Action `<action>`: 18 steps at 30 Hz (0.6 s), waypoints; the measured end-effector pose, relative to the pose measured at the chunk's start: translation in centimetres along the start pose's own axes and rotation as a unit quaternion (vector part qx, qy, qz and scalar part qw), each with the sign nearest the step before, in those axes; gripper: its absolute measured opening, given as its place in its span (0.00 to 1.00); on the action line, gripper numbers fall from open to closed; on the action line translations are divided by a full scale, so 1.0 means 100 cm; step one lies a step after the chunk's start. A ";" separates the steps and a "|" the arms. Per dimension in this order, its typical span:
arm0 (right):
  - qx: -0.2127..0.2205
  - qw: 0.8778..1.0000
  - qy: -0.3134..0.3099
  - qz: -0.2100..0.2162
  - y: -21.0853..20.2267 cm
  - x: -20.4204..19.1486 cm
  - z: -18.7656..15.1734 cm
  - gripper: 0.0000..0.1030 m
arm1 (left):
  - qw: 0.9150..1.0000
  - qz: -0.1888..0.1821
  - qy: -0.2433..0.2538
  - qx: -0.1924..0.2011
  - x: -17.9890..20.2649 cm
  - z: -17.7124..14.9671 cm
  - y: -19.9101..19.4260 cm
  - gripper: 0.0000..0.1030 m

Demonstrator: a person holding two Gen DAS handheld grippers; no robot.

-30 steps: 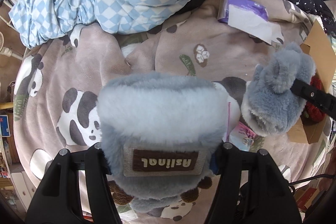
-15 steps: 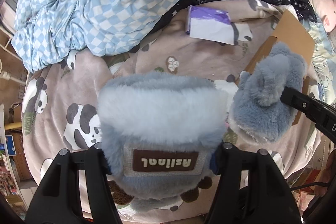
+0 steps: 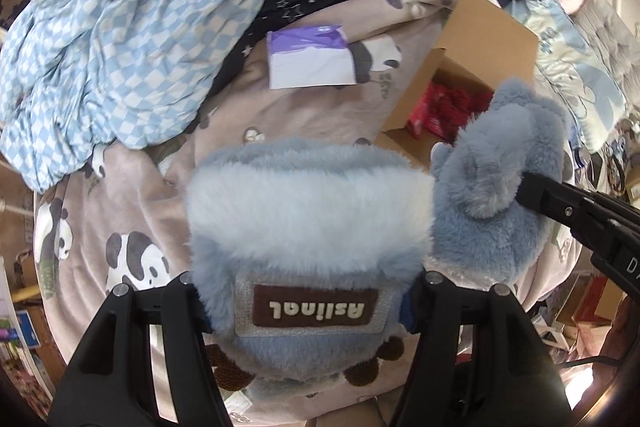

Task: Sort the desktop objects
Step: 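Lift both grey plush toys up off the blanket, then carry both grey plush toys toward the open cardboard box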

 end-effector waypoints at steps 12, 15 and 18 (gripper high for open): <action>0.049 0.997 0.052 -0.033 -0.055 0.056 0.007 0.09 | 0.997 -0.026 0.064 0.022 0.077 0.038 -0.012 0.60; 0.058 0.996 0.062 -0.038 -0.063 0.068 0.012 0.09 | 0.996 -0.036 0.076 0.024 0.094 0.047 -0.011 0.60; 0.068 0.994 0.072 -0.044 -0.070 0.081 0.017 0.09 | 0.995 -0.041 0.085 0.026 0.111 0.054 -0.007 0.60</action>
Point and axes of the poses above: each gripper's, at about its wrist camera, not at the fingertips, and y roughly the way its jaws point, x to its right, z to its top, the point moved 6 cm from there along y, roughly the way its jaws point, and after that the axes turned 3 degrees about z, right-handed, at the moved point
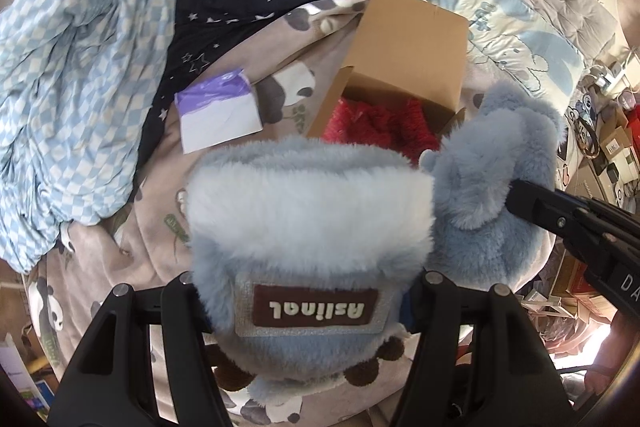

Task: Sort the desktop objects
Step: 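Carry both grey plush toys toward the open cardboard box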

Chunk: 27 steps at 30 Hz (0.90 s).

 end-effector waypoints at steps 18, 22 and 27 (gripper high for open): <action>0.026 0.999 0.026 -0.025 0.033 0.066 0.055 0.09 | 1.000 -0.011 0.023 0.010 0.043 0.070 0.067 0.60; 0.032 0.999 0.032 -0.031 0.052 0.084 0.070 0.09 | 0.999 -0.013 0.029 0.011 0.049 0.083 0.091 0.60; 0.026 0.998 0.037 -0.038 0.081 0.105 0.081 0.09 | 0.999 -0.022 0.029 0.001 0.061 0.090 0.127 0.60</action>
Point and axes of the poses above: each gripper's, at about its wrist camera, not at the fingertips, and y roughly the way its jaws point, x to its right, z to its top, the point moved 6 cm from there along y, roughly the way its jaws point, and after that the axes turned 3 degrees about z, right-handed, at the moved point
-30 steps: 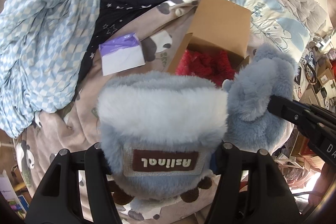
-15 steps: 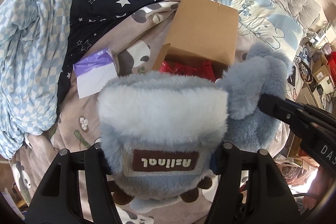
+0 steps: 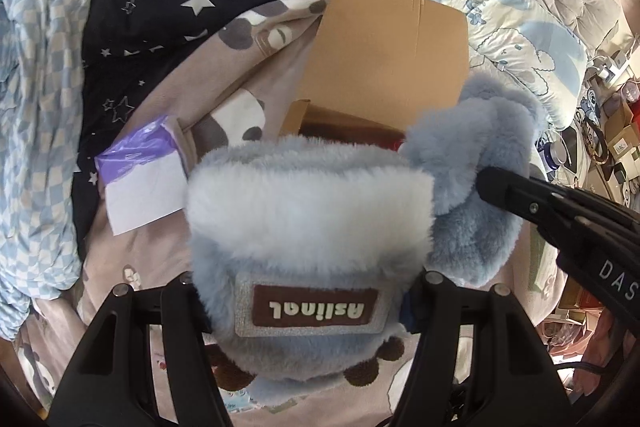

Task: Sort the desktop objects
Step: 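Carry both grey plush toys toward the open cardboard box, then open both tools over the box to drop the grey plush toys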

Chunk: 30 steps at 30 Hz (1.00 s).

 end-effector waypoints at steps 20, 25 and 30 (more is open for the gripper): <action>-0.072 0.997 -0.007 -0.031 0.098 0.053 -0.007 0.10 | 0.999 0.020 0.000 -0.049 0.013 -0.013 0.110 0.65; -0.079 0.996 -0.010 -0.042 0.099 0.055 -0.005 0.20 | 0.998 0.038 -0.005 -0.048 0.013 -0.011 0.111 0.71; -0.060 0.996 -0.016 -0.066 0.081 0.056 -0.003 0.51 | 0.997 0.060 -0.007 -0.043 0.011 -0.008 0.101 0.87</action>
Point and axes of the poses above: each gripper's, at about its wrist camera, not at the fingertips, and y roughly the way its jaws point, x to its right, z to its top, the point moved 6 cm from there along y, roughly the way its jaws point, and after that the axes turned 3 degrees about z, right-handed, at the moved point
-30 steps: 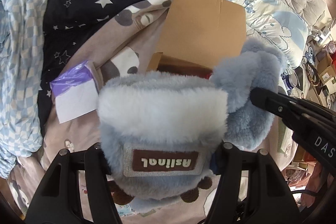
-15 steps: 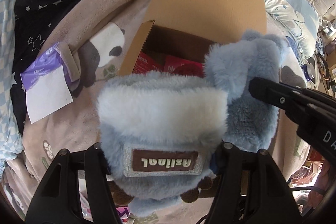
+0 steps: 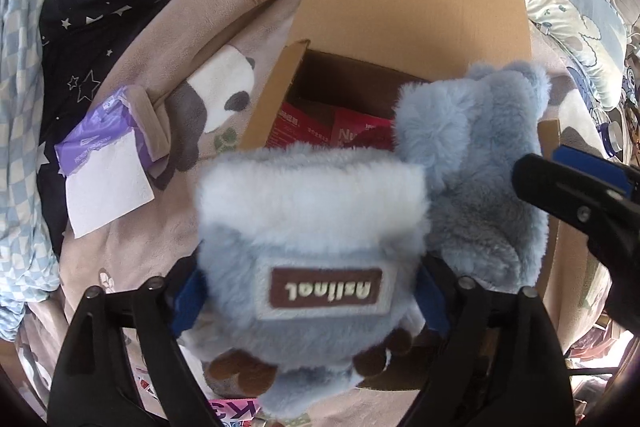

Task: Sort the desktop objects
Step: 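Open both tools over the box to drop the grey plush toys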

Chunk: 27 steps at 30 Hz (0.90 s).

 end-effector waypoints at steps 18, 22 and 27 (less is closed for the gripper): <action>0.063 0.998 -0.011 -0.003 -0.091 -0.024 -0.009 0.58 | 0.998 0.022 -0.011 0.049 -0.011 -0.018 -0.077 0.94; 0.068 0.997 -0.028 0.009 -0.108 -0.041 -0.017 0.58 | 0.998 0.031 -0.022 0.054 -0.019 -0.035 -0.095 0.94; 0.069 0.996 -0.051 0.029 -0.118 -0.062 -0.034 0.58 | 0.997 0.039 -0.028 0.058 -0.027 -0.064 -0.111 0.94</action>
Point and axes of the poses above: each gripper's, at about its wrist camera, not at the fingertips, and y roughly the way its jaws point, x to its right, z to its top, the point moved 6 cm from there along y, roughly the way its jaws point, and after that the axes turned 3 degrees about z, right-handed, at the moved point
